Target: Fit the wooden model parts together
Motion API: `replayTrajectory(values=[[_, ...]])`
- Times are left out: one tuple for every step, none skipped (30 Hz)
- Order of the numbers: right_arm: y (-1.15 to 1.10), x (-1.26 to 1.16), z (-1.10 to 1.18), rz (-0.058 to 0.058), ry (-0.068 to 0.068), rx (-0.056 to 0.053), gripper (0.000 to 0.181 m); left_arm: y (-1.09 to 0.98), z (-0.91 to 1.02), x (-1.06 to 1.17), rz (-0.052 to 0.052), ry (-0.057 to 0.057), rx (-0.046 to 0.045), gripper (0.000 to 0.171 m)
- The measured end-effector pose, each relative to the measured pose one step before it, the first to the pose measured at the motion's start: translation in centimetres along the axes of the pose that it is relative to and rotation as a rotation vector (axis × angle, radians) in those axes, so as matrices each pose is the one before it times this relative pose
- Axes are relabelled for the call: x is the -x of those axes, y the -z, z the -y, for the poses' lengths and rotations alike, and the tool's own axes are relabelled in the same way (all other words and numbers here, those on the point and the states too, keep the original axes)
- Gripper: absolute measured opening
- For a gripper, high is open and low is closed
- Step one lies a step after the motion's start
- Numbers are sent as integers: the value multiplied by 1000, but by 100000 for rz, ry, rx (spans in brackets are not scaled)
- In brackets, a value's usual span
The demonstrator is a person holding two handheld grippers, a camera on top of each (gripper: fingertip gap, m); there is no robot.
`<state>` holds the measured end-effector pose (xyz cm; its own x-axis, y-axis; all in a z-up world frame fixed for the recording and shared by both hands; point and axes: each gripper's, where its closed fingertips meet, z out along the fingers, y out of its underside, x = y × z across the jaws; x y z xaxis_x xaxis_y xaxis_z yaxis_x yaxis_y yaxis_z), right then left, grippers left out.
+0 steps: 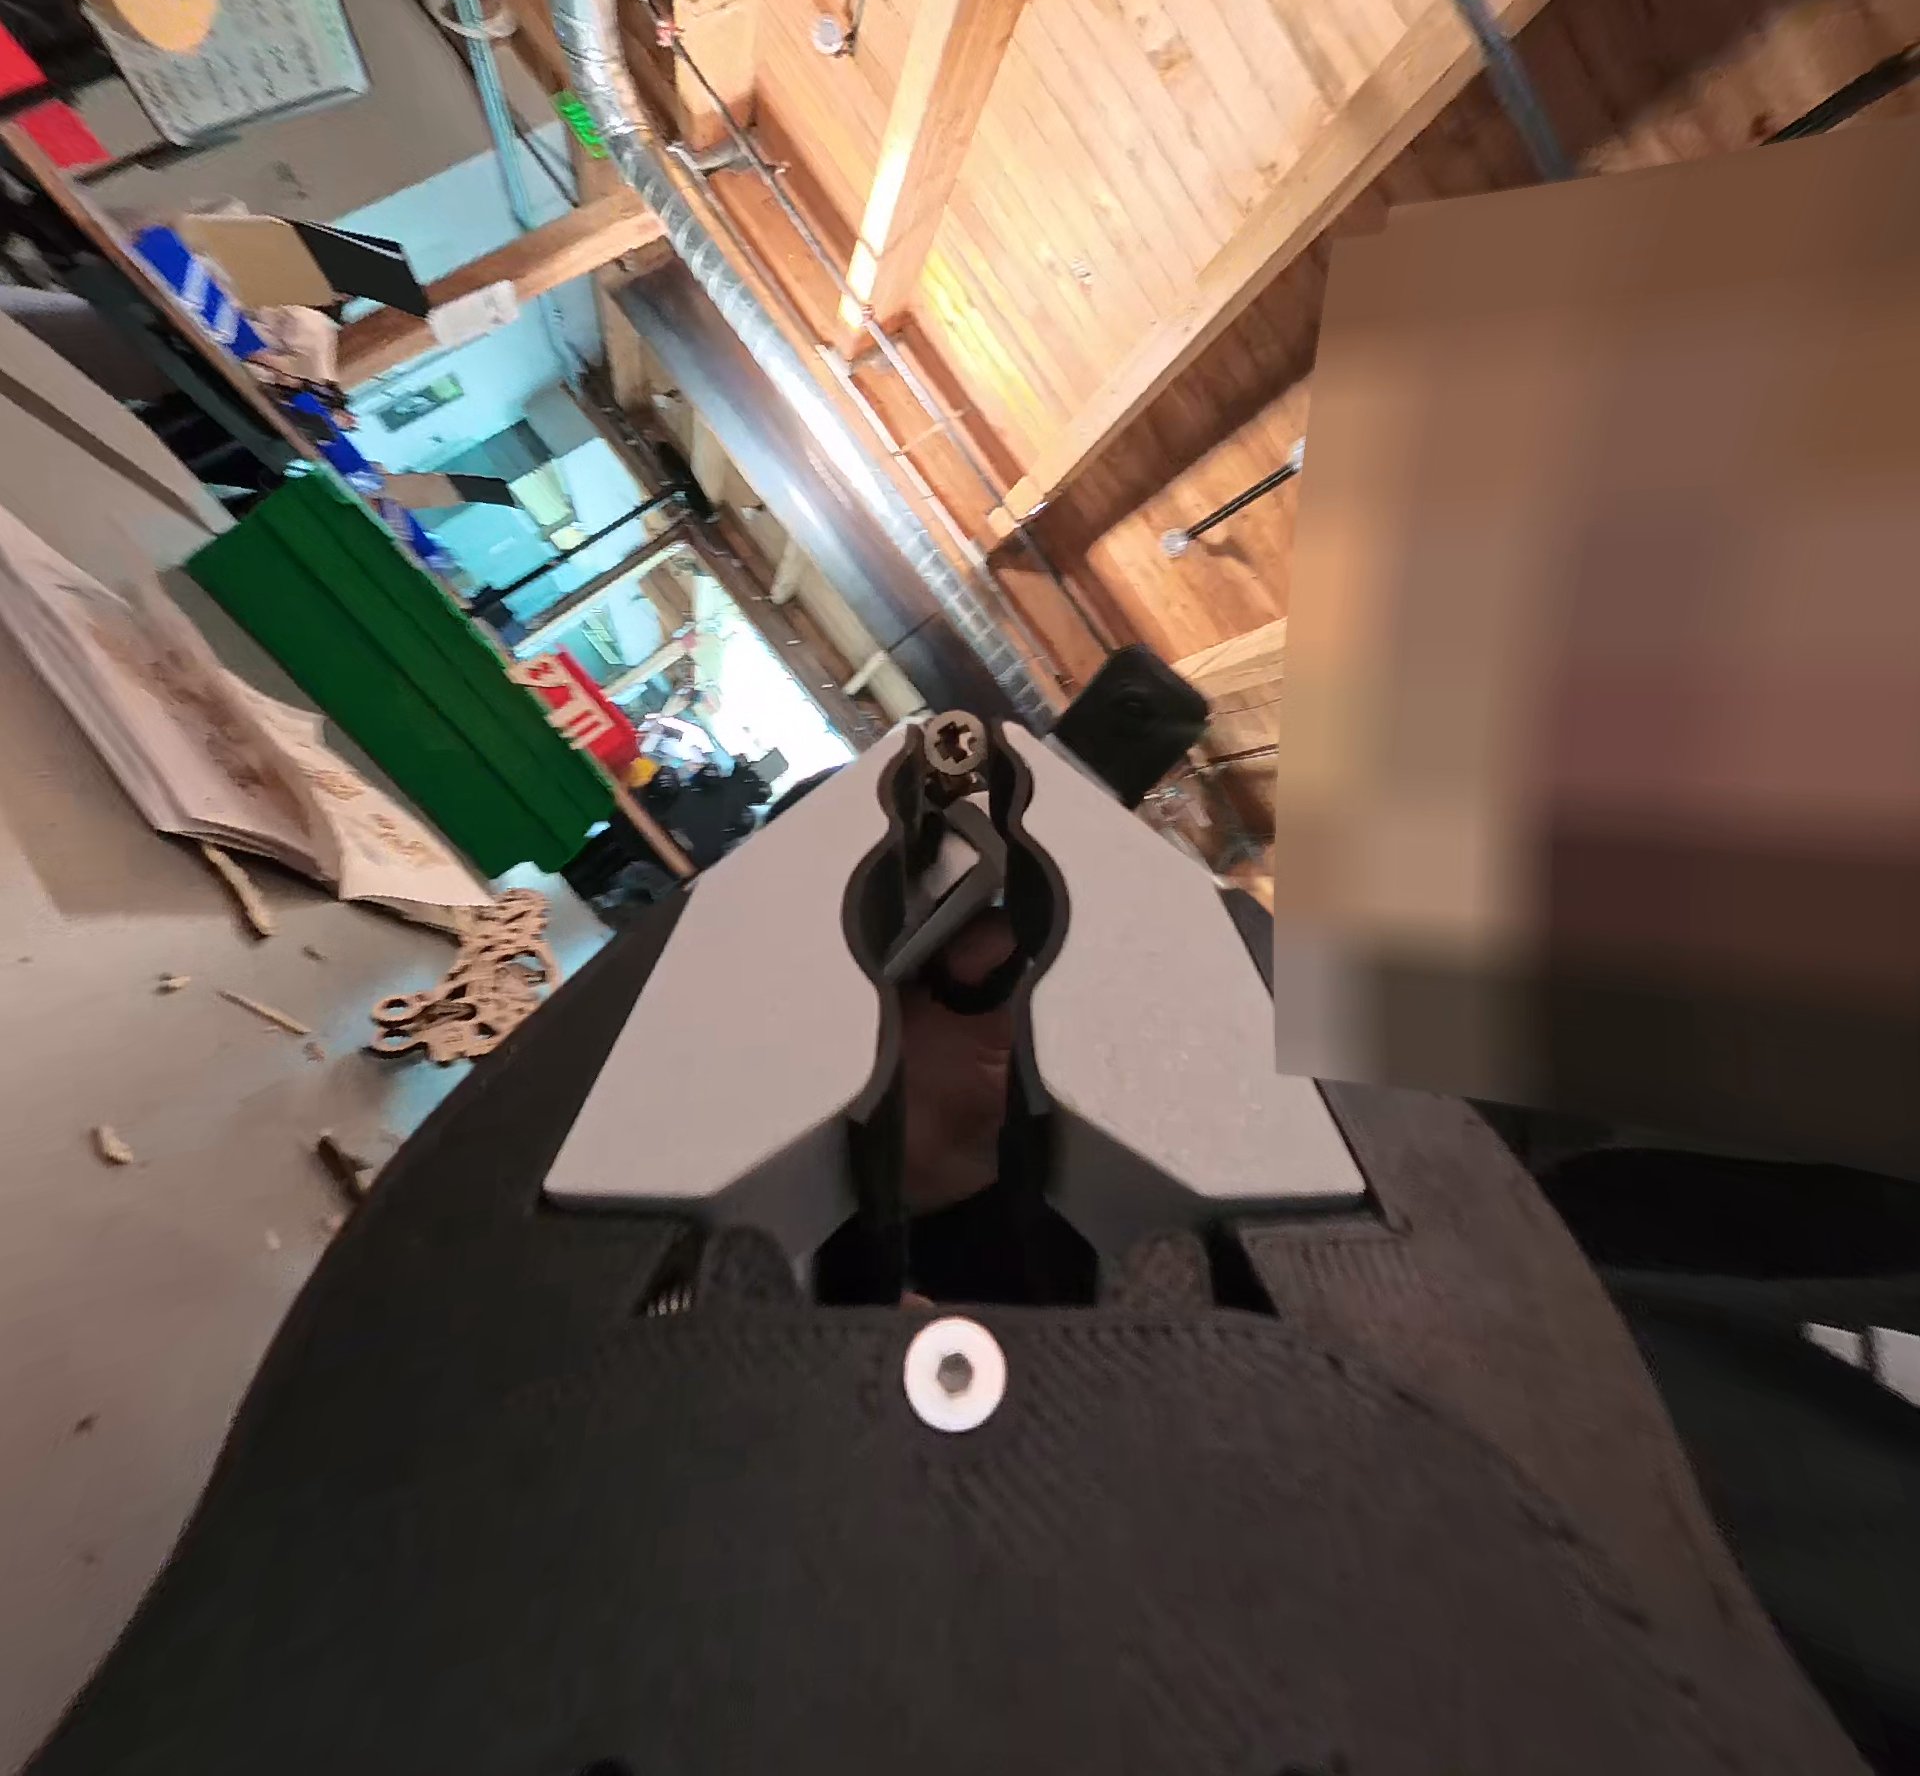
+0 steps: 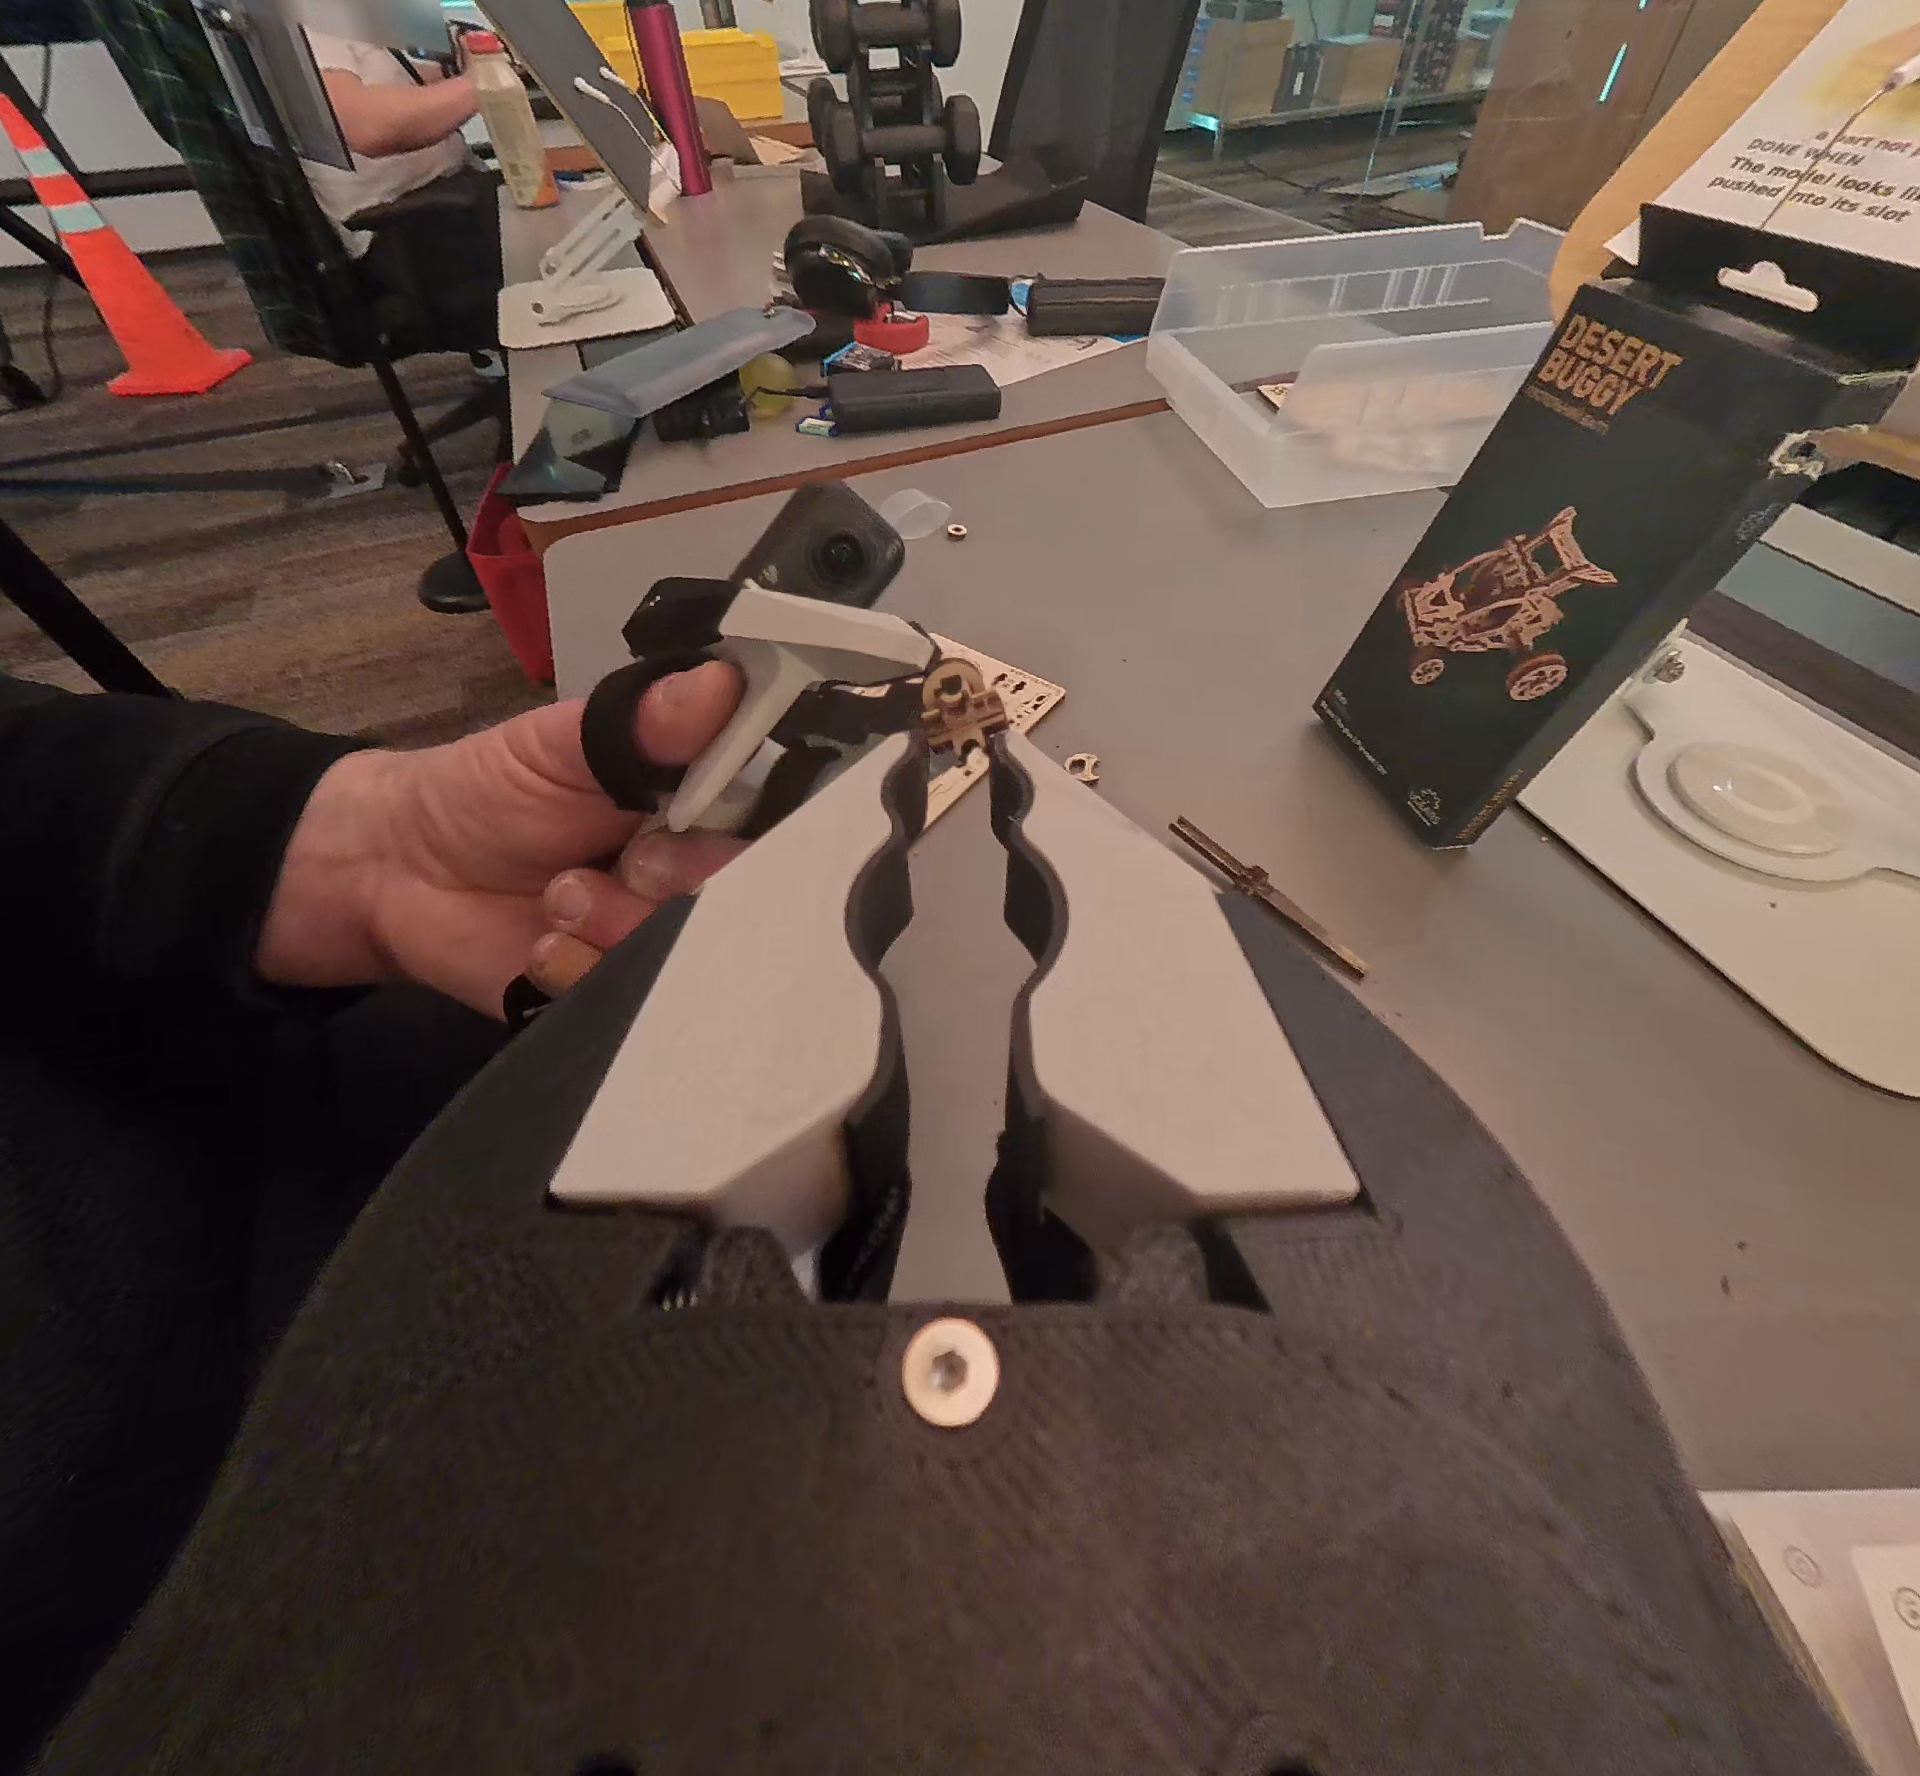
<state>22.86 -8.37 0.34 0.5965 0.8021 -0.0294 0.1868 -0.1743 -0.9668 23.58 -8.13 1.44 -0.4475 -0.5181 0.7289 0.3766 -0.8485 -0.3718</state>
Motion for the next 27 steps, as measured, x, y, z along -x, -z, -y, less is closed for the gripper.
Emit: replayTrajectory(values=[[-21,-58,-115,-583,489,990,8,-22,-49,152,1853,-2128,835,9],[-25,-67,-131,-570,446,967,8,1,-61,123,2230,-2506,1127,10],[-29,-58,-133,-422,120,835,8,19,-37,136,2322,-2868,1333,10],[-30,-38,-90,-230,53,570,8,30,-5,90,2292,-3032,1140,9],[-24,4,-69,40,141,380,8,-17,-47,16,1626,-2884,1401,10],[-32,28,-91,226,138,498,8,-13,-49,7,1299,-2494,1590,9],[-36,12,-81,80,156,513,8,29,5,67,1564,-2256,1211,10],[-7,-13,-55,-107,222,308,8,31,-19,25,1271,-1909,1206,9],[-5,12,-47,83,21,417,8,21,-43,43,886,-1859,1042,9],[6,13,-24,217,-96,279,8,31,-18,12,871,-1693,934,9],[-6,6,-55,157,-142,396,8,13,-80,102,1309,-2206,1425,9],[12,1,-67,120,-119,451,8,48,-83,91,1623,-2978,1707,9],[-7,6,-67,180,-100,421,8,33,-90,67,1571,-3093,2007,9],[-21,26,-89,276,-134,560,7,7,-90,24,1241,-3159,2201,9],[-26,41,-87,363,-69,464,8,36,-62,12,1166,-2887,2244,9],[-42,35,-79,358,-111,355,8,57,-63,7,1163,-3092,2232,9],[-47,62,-48,585,-245,204,7,78,3,-122,578,-2688,1882,9],[-44,74,-32,753,-347,-30,7,65,-8,-103,-150,-1577,1352,9],[-40,75,-21,637,-368,-137,8,22,47,-115,-329,-1009,935,9],[-29,54,8,323,-88,-72,7,7,37,-56,-638,62,345,10],[-7,45,19,101,249,24,7,10,49,-65,-811,737,-233,9],[6,30,39,28,247,-1,7,-12,30,-44,-648,479,-634,9],[30,14,26,82,17,51,7,-14,-64,66,36,-291,-82,9],[16,-14,-61,58,-127,397,7,88,-174,129,1268,-1836,1094,10],[7,-41,-106,11,-133,360,7,54,-141,124,1431,-2529,1541,10],[-2,-9,-39,236,-412,-3,7,28,-49,44,967,-2426,1531,9],[-30,28,-11,367,-544,-60,7,62,35,-39,301,-2011,1139,9]])
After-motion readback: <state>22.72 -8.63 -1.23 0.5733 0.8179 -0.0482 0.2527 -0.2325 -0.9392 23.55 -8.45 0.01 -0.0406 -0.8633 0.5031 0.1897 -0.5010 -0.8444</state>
